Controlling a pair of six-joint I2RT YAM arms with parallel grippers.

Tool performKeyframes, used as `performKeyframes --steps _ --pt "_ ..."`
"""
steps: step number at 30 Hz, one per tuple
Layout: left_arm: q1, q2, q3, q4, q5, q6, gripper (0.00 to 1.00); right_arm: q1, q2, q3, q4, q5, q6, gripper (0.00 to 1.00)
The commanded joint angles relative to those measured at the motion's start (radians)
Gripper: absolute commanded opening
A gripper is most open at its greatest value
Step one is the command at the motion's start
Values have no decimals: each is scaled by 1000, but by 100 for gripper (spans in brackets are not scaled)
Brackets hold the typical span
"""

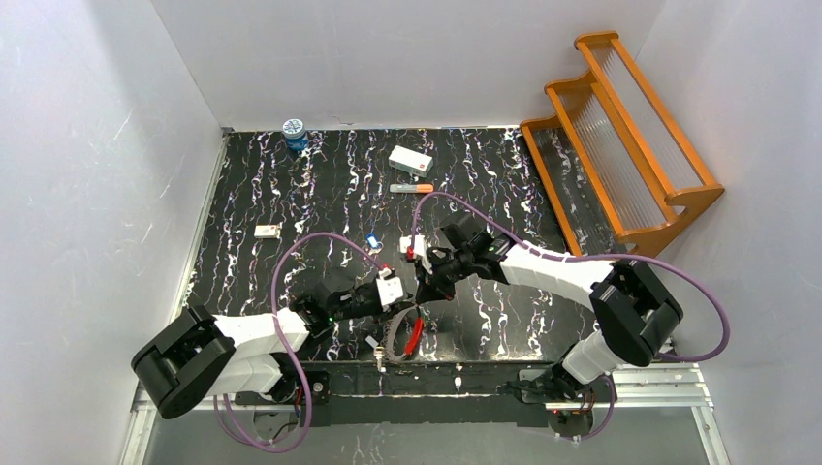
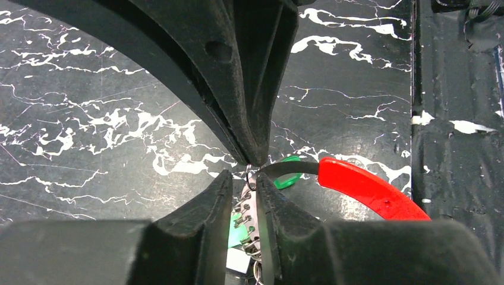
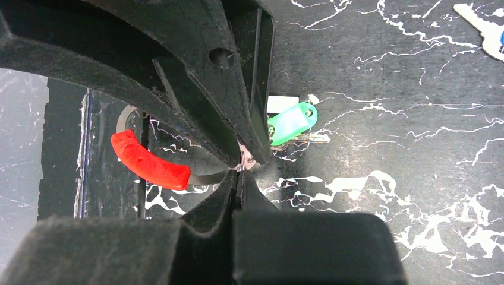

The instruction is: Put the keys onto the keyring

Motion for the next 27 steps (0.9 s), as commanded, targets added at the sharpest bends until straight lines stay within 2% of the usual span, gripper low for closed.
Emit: performKeyframes --steps 1,7,13,15,19,20,25,27 --pt "-7 3 31 -1 -13 24 17 6 5 42 -8 -38 -16 1" --pt "-11 20 43 -2 5 26 7 6 5 41 0 -33 -14 1" --pt "-16 37 54 -2 29 6 7 6 5 39 18 -25 -5 1" --pt "-15 39 56 -2 38 5 0 6 8 38 28 -18 4 1" --pt "-15 33 49 -2 29 -10 0 3 -4 20 78 34 49 1" --pt "-15 27 46 0 24 -17 0 -2 -14 9 102 40 67 5" --pt "-15 -15 1 46 -23 -84 0 -34 -87 -88 296 43 181 38" --pt "-15 -31 -28 96 -50 -126 0 -59 -114 -135 380 14 222 44"
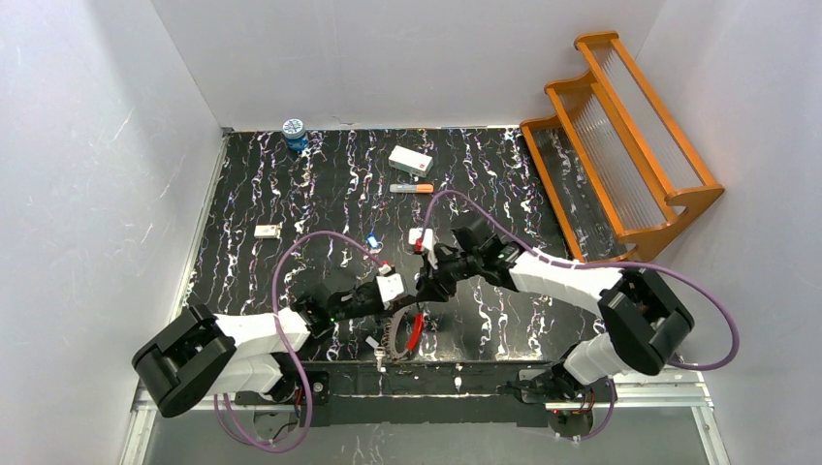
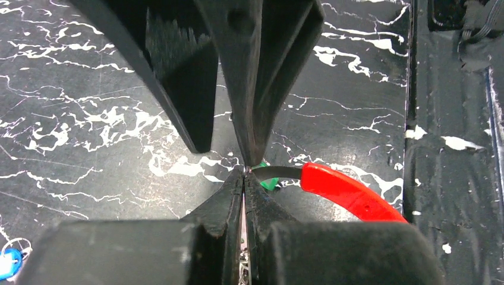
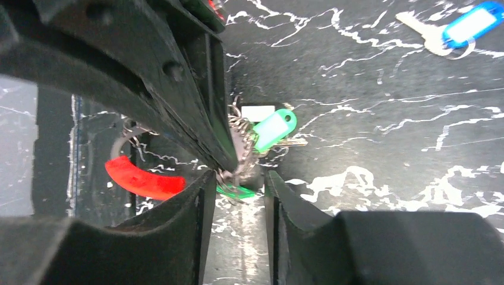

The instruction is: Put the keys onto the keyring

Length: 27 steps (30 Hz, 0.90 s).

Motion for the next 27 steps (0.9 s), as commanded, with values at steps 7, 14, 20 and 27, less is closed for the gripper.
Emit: performKeyframes --steps 7,14,20,27 --pt "-5 -75 -131 299 -104 -218 0 -105 -144 -208 489 -174 204 57" --pt "-6 -58 -180 470 -101 -271 0 -109 -129 -231 572 -264 230 62" --pt "-5 -40 -178 489 -85 -281 0 -109 -78 -221 655 -300 300 61" --pt "-5 -44 -178 494 -82 -283 0 -107 -42 -203 654 -300 287 49"
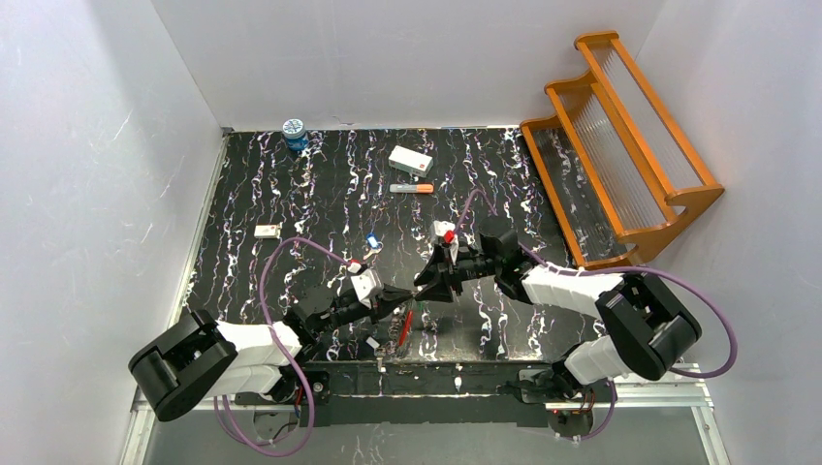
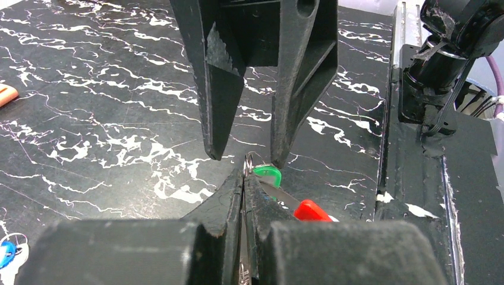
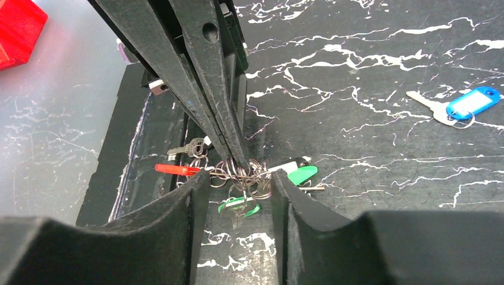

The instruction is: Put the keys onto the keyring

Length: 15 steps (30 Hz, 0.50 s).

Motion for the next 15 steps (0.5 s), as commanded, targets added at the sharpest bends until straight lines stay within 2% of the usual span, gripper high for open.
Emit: performKeyframes --steps 1,3,7,13,15 --pt "-3 -7 -7 52 7 -5 0 0 22 34 60 -33 4 46" --pt "-3 -9 -7 52 9 -4 0 0 36 41 60 -41 6 39" --pt "-4 -6 -7 52 8 -5 0 1 53 51 60 -45 9 33" --pt "-4 -11 -10 52 3 -1 0 1 58 72 11 -46 -18 4" --pt "-3 -15 -14 52 -4 4 0 0 55 80 -28 -39 -40 1"
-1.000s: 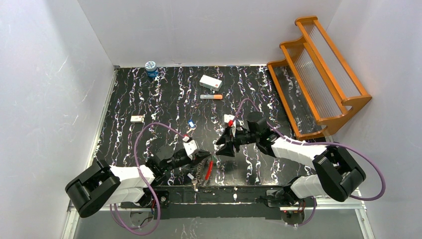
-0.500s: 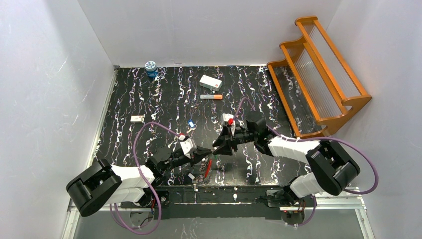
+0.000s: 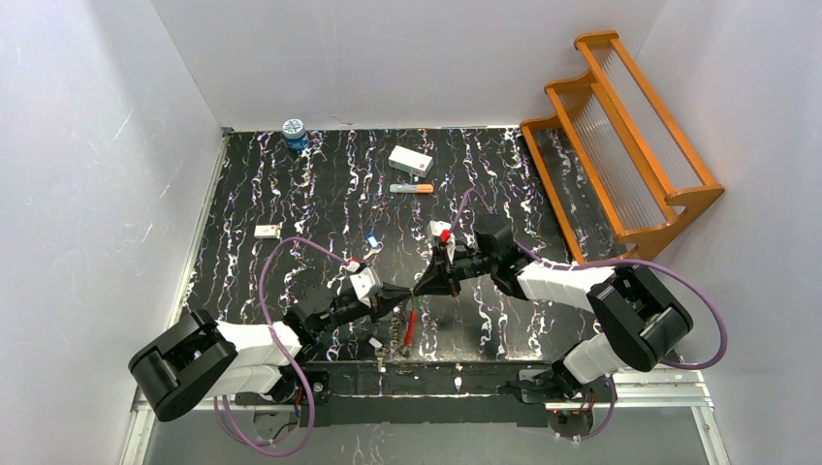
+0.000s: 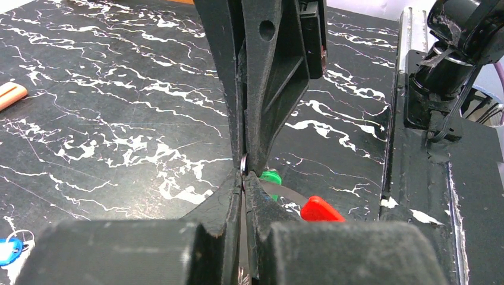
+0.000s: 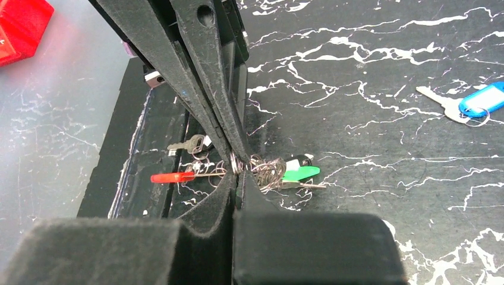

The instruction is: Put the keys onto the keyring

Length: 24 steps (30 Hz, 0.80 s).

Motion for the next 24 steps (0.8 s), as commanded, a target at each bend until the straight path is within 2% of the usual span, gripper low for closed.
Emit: performKeyframes --steps 1,3,8,15,24 --pt "-4 -18 -16 41 -2 15 0 1 -7 62 -52 -3 -47 1" --pt "-3 -23 -21 41 -12 21 0 0 -18 64 -88 10 -71 1" --pt "-4 -35 -30 34 -42 34 14 1 -35 80 -209 44 -141 1" --pt "-3 -65 -22 -27 -73 85 29 36 -6 163 -490 158 -281 1" --pt "-3 -110 35 -239 -46 178 33 90 81 273 -739 306 -370 1"
